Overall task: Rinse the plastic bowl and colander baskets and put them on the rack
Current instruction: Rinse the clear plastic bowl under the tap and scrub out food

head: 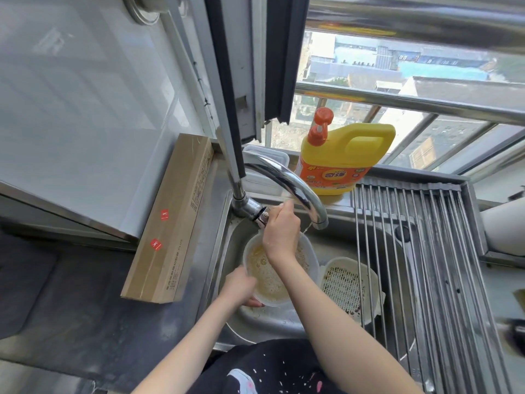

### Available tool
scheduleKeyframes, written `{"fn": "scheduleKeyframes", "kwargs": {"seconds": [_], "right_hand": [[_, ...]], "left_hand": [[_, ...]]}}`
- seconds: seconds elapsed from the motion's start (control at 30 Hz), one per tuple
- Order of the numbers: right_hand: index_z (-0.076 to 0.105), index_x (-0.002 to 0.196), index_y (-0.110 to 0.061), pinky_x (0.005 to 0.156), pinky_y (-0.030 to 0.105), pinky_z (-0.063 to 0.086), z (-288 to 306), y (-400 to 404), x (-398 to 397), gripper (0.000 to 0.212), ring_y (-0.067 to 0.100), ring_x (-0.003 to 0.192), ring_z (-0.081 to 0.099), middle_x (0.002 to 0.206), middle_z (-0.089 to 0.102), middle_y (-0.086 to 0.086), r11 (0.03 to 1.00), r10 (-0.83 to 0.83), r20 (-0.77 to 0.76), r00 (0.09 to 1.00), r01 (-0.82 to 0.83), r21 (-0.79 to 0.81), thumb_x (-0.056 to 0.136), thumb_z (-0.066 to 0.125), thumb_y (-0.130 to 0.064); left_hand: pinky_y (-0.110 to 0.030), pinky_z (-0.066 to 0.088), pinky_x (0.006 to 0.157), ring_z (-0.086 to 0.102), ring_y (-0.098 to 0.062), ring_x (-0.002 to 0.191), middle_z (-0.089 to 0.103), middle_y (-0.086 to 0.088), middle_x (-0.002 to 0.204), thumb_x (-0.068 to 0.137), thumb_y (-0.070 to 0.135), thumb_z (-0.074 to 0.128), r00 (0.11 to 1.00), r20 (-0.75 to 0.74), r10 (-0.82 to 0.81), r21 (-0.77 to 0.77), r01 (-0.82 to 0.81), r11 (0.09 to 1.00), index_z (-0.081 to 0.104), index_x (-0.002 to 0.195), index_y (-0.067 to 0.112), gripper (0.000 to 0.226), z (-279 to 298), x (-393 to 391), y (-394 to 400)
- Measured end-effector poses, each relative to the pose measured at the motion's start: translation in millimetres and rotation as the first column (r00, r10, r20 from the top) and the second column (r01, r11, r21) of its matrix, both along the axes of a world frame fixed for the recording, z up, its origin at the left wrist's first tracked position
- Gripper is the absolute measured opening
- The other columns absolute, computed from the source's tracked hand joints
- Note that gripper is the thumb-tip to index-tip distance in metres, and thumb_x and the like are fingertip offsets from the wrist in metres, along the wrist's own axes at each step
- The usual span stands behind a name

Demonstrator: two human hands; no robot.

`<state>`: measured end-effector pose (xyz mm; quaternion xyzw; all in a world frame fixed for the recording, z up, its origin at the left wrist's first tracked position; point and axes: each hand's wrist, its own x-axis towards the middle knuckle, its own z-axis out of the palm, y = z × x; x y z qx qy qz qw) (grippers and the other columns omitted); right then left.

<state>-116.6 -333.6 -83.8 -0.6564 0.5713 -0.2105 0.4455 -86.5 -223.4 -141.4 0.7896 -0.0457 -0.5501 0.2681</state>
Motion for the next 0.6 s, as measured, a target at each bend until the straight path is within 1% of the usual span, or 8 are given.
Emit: {"fn": "scheduleKeyframes", "kwargs": {"seconds": [0.07,0.17,0.27,0.33,0.37,0.47,0.57,0.6], "right_hand": [[0.032,0.06,-0.022,0.062,0.046,0.041,0.9,1.5,-0.2,0.037,0.027,0.064,0.048,0.062,0.048,0.005,1.0,-0.004,0.001,1.0,0.004,0.001,0.093,0.036,-0.006],[0.031,0.06,-0.022,0.065,0.049,0.043,3.2,2.8,2.5,0.038,0.031,0.069,0.052,0.07,0.053,0.013,0.999,-0.035,0.008,0.999,0.035,0.012,0.095,0.034,-0.008],[0.031,0.061,-0.023,0.068,0.048,0.043,4.3,3.9,5.1,0.038,0.033,0.075,0.056,0.075,0.056,0.015,0.997,-0.068,0.002,0.998,0.068,0.022,0.097,0.033,-0.01],[0.031,0.062,-0.023,0.068,0.047,0.043,5.1,3.7,4.9,0.038,0.033,0.076,0.055,0.076,0.056,0.015,0.997,-0.076,-0.002,0.997,0.076,0.028,0.097,0.033,-0.011],[0.032,0.062,-0.023,0.068,0.046,0.043,5.5,3.6,4.6,0.037,0.031,0.075,0.055,0.076,0.056,0.014,0.997,-0.076,-0.006,0.997,0.076,0.031,0.097,0.033,-0.011],[0.032,0.063,-0.022,0.065,0.042,0.04,5.7,3.6,3.9,0.037,0.025,0.069,0.05,0.072,0.053,0.01,0.997,-0.07,-0.003,0.998,0.07,0.02,0.098,0.033,-0.011],[0.032,0.062,-0.021,0.062,0.038,0.035,4.5,3.2,3.1,0.039,0.024,0.067,0.047,0.065,0.047,0.003,0.995,-0.095,0.005,0.995,0.095,0.036,0.098,0.033,-0.01],[0.033,0.062,-0.021,0.063,0.038,0.038,3.1,3.3,3.0,0.038,0.026,0.069,0.05,0.065,0.047,0.003,0.992,-0.114,0.01,0.993,0.113,0.056,0.099,0.033,-0.011]], "left_hand": [[-0.025,0.056,0.048,0.065,-0.018,0.067,0.054,-0.014,0.129,0.091,0.003,0.044,1.0,0.006,-0.008,-0.001,0.008,1.0,0.048,0.127,0.008,0.036,-0.3,-0.5,-0.9],[-0.025,0.056,0.047,0.064,-0.018,0.068,0.056,-0.016,0.126,0.091,0.002,0.045,1.0,0.006,-0.011,-0.012,0.011,1.0,0.049,0.125,0.006,0.034,0.3,-0.7,-2.5],[-0.025,0.056,0.046,0.065,-0.018,0.069,0.057,-0.016,0.123,0.091,0.001,0.045,1.0,0.008,-0.026,-0.02,0.027,0.999,0.051,0.123,0.005,0.034,0.4,0.1,-4.1],[-0.021,0.053,0.044,0.063,-0.014,0.063,0.055,-0.014,0.124,0.09,0.001,0.045,0.999,0.015,-0.051,-0.022,0.051,0.998,0.05,0.126,0.006,0.036,0.5,0.6,-4.8],[-0.022,0.054,0.045,0.063,-0.014,0.062,0.054,-0.013,0.125,0.091,0.002,0.044,0.999,0.004,-0.036,-0.026,0.036,0.999,0.049,0.126,0.007,0.036,0.7,0.7,-5.0],[-0.033,0.061,0.06,0.064,-0.018,0.066,0.054,-0.012,0.124,0.091,0.004,0.039,0.999,-0.046,0.004,-0.031,-0.006,0.999,0.05,0.123,0.011,0.034,1.7,0.4,-4.7],[-0.038,0.062,0.063,0.065,-0.02,0.069,0.055,-0.014,0.124,0.09,0.003,0.039,0.999,-0.049,0.006,-0.033,-0.008,0.999,0.052,0.121,0.011,0.035,0.9,-0.3,-3.6],[-0.039,0.062,0.063,0.066,-0.021,0.07,0.055,-0.015,0.123,0.089,0.003,0.038,0.999,-0.052,0.013,-0.034,-0.015,0.999,0.052,0.12,0.011,0.036,1.0,-0.2,-3.6]]}}
